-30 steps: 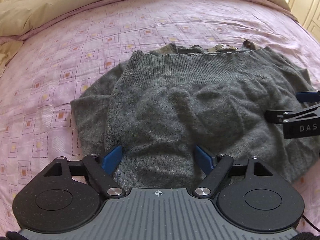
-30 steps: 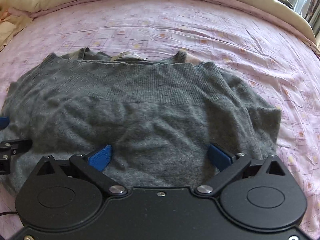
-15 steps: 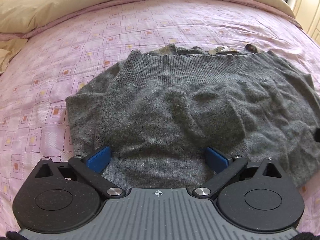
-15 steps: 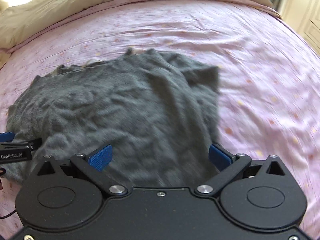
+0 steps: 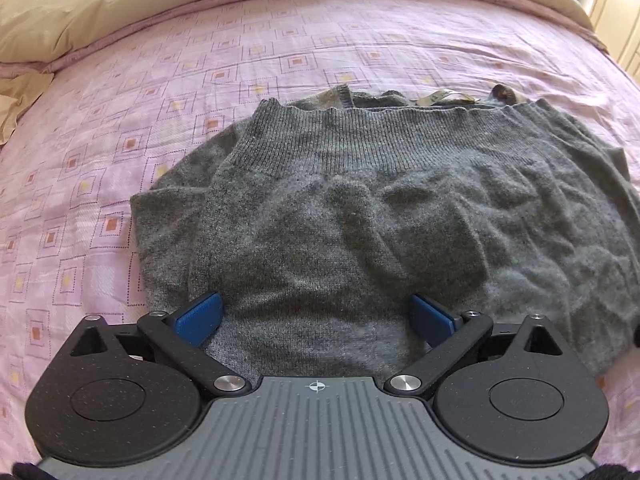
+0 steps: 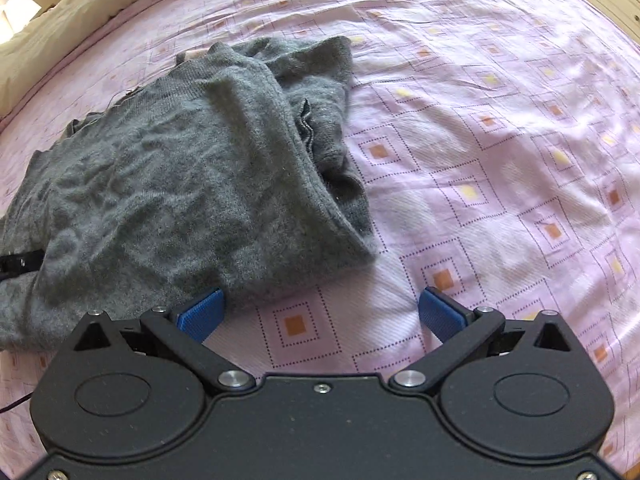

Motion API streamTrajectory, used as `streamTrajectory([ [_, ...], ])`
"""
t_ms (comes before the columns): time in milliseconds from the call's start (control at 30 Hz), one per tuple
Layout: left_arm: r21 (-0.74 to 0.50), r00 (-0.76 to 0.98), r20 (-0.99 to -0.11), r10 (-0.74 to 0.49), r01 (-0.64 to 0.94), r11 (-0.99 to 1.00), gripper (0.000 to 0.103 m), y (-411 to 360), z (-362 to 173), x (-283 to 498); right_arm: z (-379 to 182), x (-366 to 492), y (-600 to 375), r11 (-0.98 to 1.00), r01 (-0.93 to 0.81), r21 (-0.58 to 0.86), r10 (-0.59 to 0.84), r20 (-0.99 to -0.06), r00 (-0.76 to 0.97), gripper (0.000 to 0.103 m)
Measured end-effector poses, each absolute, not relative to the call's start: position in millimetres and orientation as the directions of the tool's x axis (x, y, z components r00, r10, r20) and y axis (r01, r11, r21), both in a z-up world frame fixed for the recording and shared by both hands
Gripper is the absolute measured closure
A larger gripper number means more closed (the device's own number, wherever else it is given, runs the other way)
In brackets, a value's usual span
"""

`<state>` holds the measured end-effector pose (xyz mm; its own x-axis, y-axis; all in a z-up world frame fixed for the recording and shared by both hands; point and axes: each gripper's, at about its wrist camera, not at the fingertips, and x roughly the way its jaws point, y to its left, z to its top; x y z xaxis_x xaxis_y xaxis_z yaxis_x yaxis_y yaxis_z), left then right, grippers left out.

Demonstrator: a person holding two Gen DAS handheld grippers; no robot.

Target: Fold small clothes

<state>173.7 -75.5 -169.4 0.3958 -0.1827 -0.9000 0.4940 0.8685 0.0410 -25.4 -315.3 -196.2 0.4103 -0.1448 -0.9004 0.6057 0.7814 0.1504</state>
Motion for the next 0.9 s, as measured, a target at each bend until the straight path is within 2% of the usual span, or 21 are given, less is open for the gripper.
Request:
streamTrajectory([
  [67, 0.032, 0.392, -0.902, -0.180, 0.477, 0.878, 0.017, -80, -161, 173, -197, -25, -317, 0.798, 0.582, 0.160, -0.131, -0.895, 0.426, 0.000],
  [300, 0.052, 0.406, -0.900, -0.159, 0.461, 0.886, 0.016, -126, -137, 165, -195, -31, -337, 0.842, 0.477, 0.250, -0.039, -0.855, 0.516, 0.000],
  [567, 0.123, 0.347, -0.937, -0.035, 0.423, 0.898, 0.016, -177, -157, 176, -193, -34, -358, 0.866, 0.363, 0.344, 0.091, -0.822, 0.563, 0.000],
  [733, 0.135, 0.318, -0.948, 0.005, 0.385, 0.913, 0.013, -180, -169, 181, -194, -34, -370, 0.857, 0.328, 0.398, 0.156, -0.806, 0.571, 0.000],
  [800, 0.133, 0.307, -0.952, 0.016, 0.365, 0.921, 0.005, -177, -172, 184, -194, -33, -375, 0.840, 0.334, 0.427, 0.181, -0.801, 0.571, 0.000],
  [900, 0.088, 0.274, -0.962, -0.004, 0.323, 0.942, 0.000, -168, -178, 190, -194, -28, -385, 0.811, 0.349, 0.469, 0.223, -0.800, 0.557, 0.000],
])
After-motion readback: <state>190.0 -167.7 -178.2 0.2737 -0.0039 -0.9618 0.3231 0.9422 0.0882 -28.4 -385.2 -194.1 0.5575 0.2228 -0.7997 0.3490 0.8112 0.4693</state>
